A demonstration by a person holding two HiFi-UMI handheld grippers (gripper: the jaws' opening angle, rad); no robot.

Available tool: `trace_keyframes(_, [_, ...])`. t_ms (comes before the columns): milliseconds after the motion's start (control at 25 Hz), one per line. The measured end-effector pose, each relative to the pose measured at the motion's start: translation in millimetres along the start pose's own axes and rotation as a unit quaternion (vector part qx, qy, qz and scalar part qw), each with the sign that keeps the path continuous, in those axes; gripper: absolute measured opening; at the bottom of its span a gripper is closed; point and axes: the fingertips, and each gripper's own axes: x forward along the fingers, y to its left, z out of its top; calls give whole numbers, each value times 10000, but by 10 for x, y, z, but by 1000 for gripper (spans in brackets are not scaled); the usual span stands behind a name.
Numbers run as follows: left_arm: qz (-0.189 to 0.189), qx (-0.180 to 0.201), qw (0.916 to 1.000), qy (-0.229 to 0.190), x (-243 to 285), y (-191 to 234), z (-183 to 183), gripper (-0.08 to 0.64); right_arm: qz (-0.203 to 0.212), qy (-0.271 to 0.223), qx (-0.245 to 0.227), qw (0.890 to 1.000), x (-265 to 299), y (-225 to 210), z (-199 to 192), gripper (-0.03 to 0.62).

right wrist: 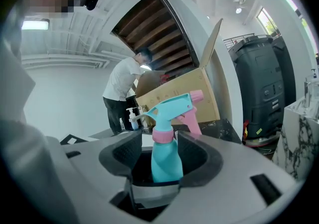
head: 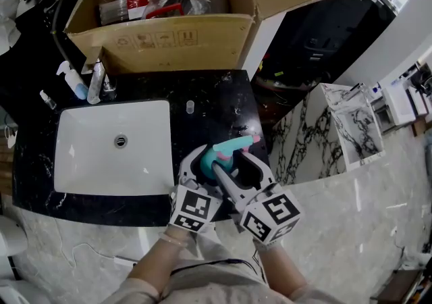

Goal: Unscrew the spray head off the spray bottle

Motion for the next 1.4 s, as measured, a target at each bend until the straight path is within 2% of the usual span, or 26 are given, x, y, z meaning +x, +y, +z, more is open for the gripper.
trace_keyframes(280, [0,11,10000,13,4,-7,6,368,42,-126,-211,9997,84,-20,100,224])
trace_keyframes(520, [0,18,10000,22,6,0,-4,368,54,-137,-566,9983,111,-34,124,146])
trace_keyframes(760, [-2,32,10000,41,9,-7,-6,368,113,-168,-822,9964,101,-17,130,144])
trace_keyframes(960, [-3,38,10000,44,3,-9,-8,368,129,-349,-1229,9917,82,27,183,144])
trace_keyframes(1240, [-9,17,10000,77,13,-8,10,368,204,-484,-1199,9914,50,14,300,141])
trace_keyframes(1400, [-81,63,9999,91,11,-25,-1,368,331,-557,-999,9929,22,28,361,141])
